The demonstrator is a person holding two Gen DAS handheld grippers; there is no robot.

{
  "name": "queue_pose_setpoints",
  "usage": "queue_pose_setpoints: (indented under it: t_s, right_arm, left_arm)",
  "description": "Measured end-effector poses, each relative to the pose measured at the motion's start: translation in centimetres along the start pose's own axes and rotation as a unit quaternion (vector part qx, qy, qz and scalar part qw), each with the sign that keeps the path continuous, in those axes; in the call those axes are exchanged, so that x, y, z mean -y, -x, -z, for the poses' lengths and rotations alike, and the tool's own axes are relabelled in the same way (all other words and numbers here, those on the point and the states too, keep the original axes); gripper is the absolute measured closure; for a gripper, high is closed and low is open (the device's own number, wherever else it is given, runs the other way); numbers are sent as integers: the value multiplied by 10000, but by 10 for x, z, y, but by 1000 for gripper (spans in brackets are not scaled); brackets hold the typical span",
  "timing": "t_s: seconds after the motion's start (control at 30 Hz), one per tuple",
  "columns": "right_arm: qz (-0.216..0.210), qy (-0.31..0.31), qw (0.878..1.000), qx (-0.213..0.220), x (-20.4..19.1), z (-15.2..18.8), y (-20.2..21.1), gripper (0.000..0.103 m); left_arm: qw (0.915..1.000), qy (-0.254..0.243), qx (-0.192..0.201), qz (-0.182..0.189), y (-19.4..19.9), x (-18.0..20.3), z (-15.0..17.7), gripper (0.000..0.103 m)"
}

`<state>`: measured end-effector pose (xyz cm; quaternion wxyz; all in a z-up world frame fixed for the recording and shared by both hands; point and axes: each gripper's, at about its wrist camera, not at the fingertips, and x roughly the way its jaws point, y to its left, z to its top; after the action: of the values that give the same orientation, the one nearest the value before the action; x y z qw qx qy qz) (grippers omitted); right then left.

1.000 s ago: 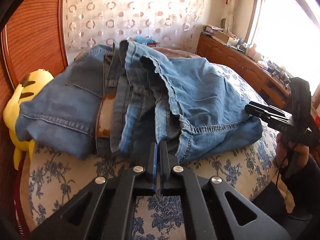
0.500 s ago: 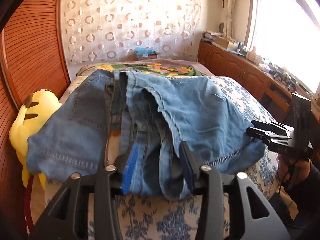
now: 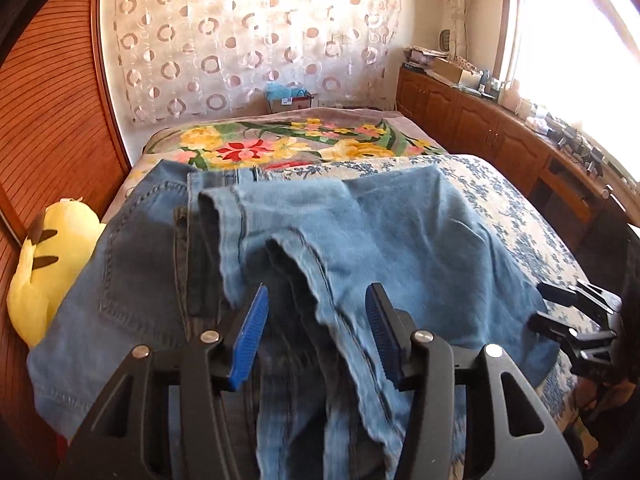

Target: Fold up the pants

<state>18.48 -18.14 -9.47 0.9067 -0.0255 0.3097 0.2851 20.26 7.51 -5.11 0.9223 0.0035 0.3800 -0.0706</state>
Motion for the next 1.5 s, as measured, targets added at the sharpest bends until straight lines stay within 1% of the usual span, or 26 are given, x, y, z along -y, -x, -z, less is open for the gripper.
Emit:
queue_pose_setpoints:
  t_s: [0.07, 0.17, 0.2, 0.27, 0.3, 0.37, 0.47, 0.5, 0.57, 0.6, 0.63, 0.73, 0.8, 0.87, 0.93, 0.97, 1.0, 1.03, 1.07, 1.1, 1.2, 1.3, 1.43, 1.5]
  right_arm:
    - [-3, 0, 10000, 2, 0, 0, 0, 47]
    - [-4, -2, 10000, 2, 0, 0, 0, 47]
    - [-3, -1, 10000, 3, 0, 0, 0, 47]
    - [-4, -1, 10000, 1, 0, 0, 0, 47]
    - [-4, -1, 10000, 0, 0, 0, 0, 47]
    - [-8, -4, 10000, -7, -1, -1, 0, 46]
    - [-12, -5, 10000, -15, -1, 1, -1, 46]
    - [-18, -6, 10000, -14, -1, 1, -1, 46]
    - [-18, -5, 10000, -17, -1, 1, -1, 46]
    - [-24, -5, 10000, -17, -1, 1, -1, 46]
    - [-26, -4, 10000, -15, -1, 2, -1, 46]
    - [-27, -4, 10000, -15, -1, 2, -1, 46]
    - [-36, -4, 10000, -15, -2, 2, -1, 46]
    - [-53, -1, 10000, -19, -1, 2, 0, 46]
    - [-42, -1, 10000, -31, 0, 2, 0, 46]
    - [-46, -5, 10000, -37, 0, 1, 0, 46]
    - [-46, -7, 10000, -37, 0, 2, 0, 46]
    - [-44, -8, 10000, -38, 0, 1, 0, 46]
    - [-47, -10, 10000, -41, 0, 1, 0, 46]
    - [-46, -8, 10000, -42, 0, 1, 0, 46]
    - [-45, -10, 10000, -38, 0, 1, 0, 46]
    - [-53, -27, 10000, -39, 1, 1, 0, 46]
    - [-29, -40, 10000, -19, 3, -1, 4, 46]
    - [-110, -117, 9998, -128, 7, -5, 5, 45]
  left_arm:
    - [9999, -24, -56, -81, -7, 0, -5, 62]
    - [9998, 66, -123, -145, -18, -4, -14, 64]
    - [9997, 126, -150, -170, -21, -6, -16, 66]
    - [9994, 269, -200, -18, -27, -12, -19, 71]
    - [9989, 393, -232, 41, -30, -16, -21, 77]
    - [9984, 513, -242, 32, -32, -22, -24, 81]
    - [9988, 477, -54, 101, -24, -20, -26, 97]
    - [9990, 450, 18, 71, -20, -20, -27, 100]
    - [9989, 325, 314, -103, -5, -15, -28, 101]
    - [9980, 317, 531, -122, 7, -14, -30, 101]
    - [9971, 335, 670, -117, 16, -14, -33, 101]
    - [9951, 265, 936, -171, 35, -14, -41, 101]
    - [9942, 201, 1012, -291, 39, -16, -44, 99]
    - [9955, 119, 828, -446, 30, -20, -45, 94]
    - [9975, 106, 522, -470, 18, -25, -42, 92]
    - [9979, 116, 411, -494, 14, -27, -39, 88]
    - [9981, 108, 338, -512, 11, -27, -35, 79]
    - [9980, 100, 321, -534, 10, -27, -31, 73]
    - [9979, 97, 325, -548, 10, -26, -27, 63]
    - [9978, 98, 326, -561, 11, -27, -22, 61]
    - [9983, 56, 270, -517, 15, -21, -7, 61]
    - [9980, -31, 293, -557, 19, -15, 7, 61]
    - [9984, -5, 335, -461, 27, -12, 27, 60]
    - [9985, -25, 338, -433, 28, -11, 33, 60]
